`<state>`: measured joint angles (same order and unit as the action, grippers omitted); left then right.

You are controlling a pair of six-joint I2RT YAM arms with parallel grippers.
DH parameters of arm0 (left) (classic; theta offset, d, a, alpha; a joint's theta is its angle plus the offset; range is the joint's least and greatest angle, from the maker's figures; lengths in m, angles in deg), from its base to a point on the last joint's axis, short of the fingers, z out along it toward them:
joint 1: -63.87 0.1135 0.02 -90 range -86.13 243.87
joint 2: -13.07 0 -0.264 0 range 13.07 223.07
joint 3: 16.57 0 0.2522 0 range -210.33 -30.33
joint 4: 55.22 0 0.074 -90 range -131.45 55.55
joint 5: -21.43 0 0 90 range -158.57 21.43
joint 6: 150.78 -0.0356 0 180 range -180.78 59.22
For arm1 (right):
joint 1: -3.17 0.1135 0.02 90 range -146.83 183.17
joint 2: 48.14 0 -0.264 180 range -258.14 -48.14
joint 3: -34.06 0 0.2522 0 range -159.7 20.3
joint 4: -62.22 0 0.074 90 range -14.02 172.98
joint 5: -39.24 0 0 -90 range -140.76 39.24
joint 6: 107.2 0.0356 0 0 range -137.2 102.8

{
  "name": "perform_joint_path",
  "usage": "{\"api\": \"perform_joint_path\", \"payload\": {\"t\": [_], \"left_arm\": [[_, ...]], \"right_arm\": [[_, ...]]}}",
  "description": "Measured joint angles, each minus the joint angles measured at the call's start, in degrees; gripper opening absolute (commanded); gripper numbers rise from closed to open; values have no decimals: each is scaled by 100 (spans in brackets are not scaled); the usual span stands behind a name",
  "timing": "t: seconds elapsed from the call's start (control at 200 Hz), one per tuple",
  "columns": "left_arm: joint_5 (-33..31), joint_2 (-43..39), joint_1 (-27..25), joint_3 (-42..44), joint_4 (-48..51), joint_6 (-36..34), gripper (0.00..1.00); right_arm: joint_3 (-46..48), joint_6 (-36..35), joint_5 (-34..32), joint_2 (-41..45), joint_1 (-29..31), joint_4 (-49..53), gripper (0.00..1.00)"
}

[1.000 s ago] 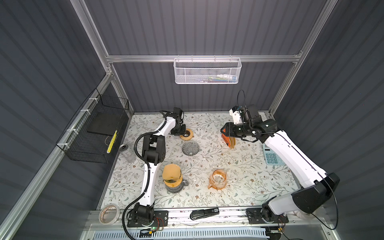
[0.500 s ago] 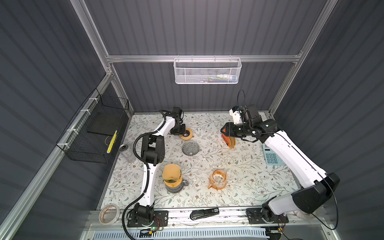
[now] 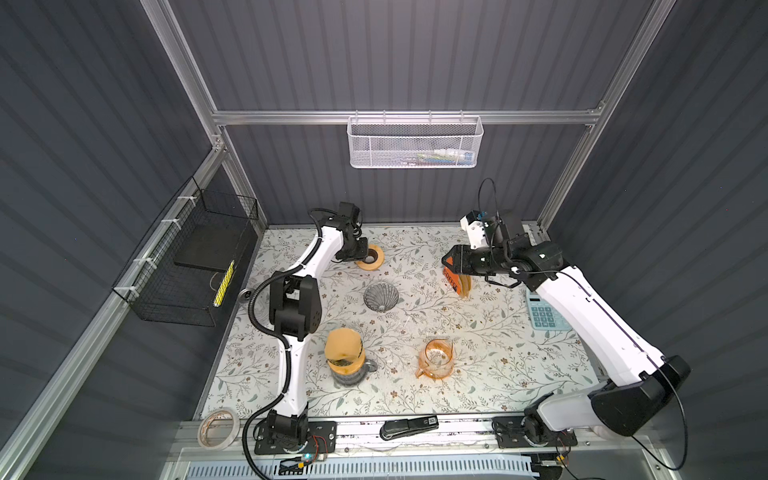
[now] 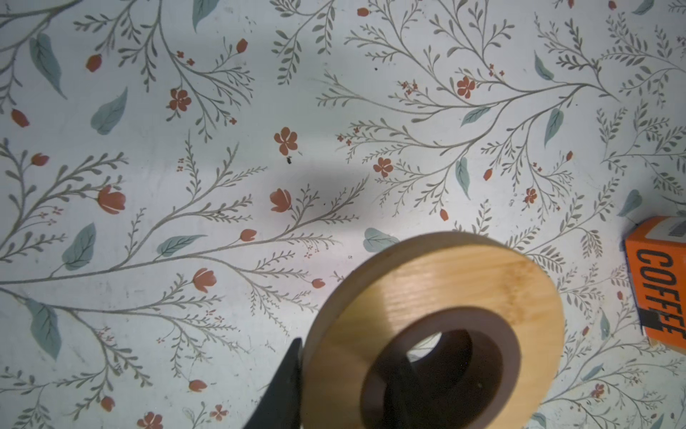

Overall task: Place the coffee filter in the dripper
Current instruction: 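Lift the wooden ring and carry it toward the pitcher while the right arm draws back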

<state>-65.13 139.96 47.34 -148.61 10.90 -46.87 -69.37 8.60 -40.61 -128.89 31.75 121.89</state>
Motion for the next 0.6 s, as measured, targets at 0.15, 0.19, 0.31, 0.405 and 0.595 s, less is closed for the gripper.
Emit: {"api": "perform_joint_path", "payload": {"t": [0.15, 0.19, 0.31, 0.405, 0.595], "left_arm": [[15, -308, -4, 122, 92, 2, 0], [15, -393, -9, 153, 118, 2, 0], [13, -640, -68, 177, 256, 2, 0], [11, -811, -181, 177, 393, 0, 0], [-7, -1193, -562, 190, 772, 2, 0]], "right_arm": [[20, 13, -13, 170, 20, 0, 48], [39, 13, -15, 216, 20, 0, 49], [87, 11, -20, 332, 24, 0, 48], [122, 7, -37, 420, 31, 13, 48], [177, -42, -116, 664, 37, 105, 49]]}}
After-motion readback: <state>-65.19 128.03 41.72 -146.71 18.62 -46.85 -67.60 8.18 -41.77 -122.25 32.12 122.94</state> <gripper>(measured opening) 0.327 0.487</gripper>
